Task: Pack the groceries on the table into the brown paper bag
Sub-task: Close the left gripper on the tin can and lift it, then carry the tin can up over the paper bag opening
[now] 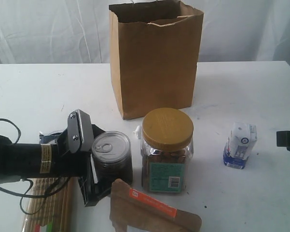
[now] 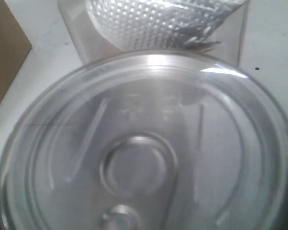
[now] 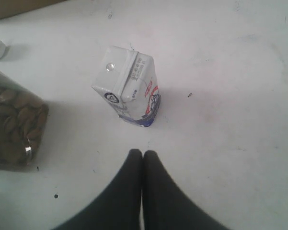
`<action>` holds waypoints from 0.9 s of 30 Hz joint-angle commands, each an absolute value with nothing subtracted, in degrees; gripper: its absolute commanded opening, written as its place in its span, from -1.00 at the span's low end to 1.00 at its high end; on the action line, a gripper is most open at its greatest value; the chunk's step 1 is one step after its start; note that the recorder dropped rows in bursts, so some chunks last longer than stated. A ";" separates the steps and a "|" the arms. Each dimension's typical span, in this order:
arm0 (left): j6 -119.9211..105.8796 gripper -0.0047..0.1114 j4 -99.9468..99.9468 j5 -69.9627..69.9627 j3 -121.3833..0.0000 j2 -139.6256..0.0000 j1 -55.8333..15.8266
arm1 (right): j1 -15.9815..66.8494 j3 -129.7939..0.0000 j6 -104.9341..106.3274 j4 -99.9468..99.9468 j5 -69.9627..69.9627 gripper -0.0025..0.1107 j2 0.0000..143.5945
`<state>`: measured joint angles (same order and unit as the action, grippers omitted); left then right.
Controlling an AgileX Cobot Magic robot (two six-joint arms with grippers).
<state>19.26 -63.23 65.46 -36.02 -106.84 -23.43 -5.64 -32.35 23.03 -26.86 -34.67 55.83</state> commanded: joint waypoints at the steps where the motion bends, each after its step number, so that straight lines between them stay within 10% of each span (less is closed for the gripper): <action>1: 19.41 0.85 -61.86 63.34 -37.34 -107.55 -24.15 | -5.94 -31.90 23.36 -27.25 -34.30 -0.96 55.52; 6: 19.41 0.16 -60.82 62.69 -37.34 -107.55 -24.15 | -5.94 -31.90 23.36 -27.25 -34.30 -0.96 55.52; 10: 19.29 -0.91 -58.55 67.54 -37.34 -106.19 -24.15 | -5.94 -31.90 23.36 -27.25 -34.59 -0.96 55.52; 27: 19.03 -0.91 -14.70 55.58 -37.92 -80.84 -24.04 | -5.94 -31.90 23.36 -27.25 -34.80 -0.96 55.52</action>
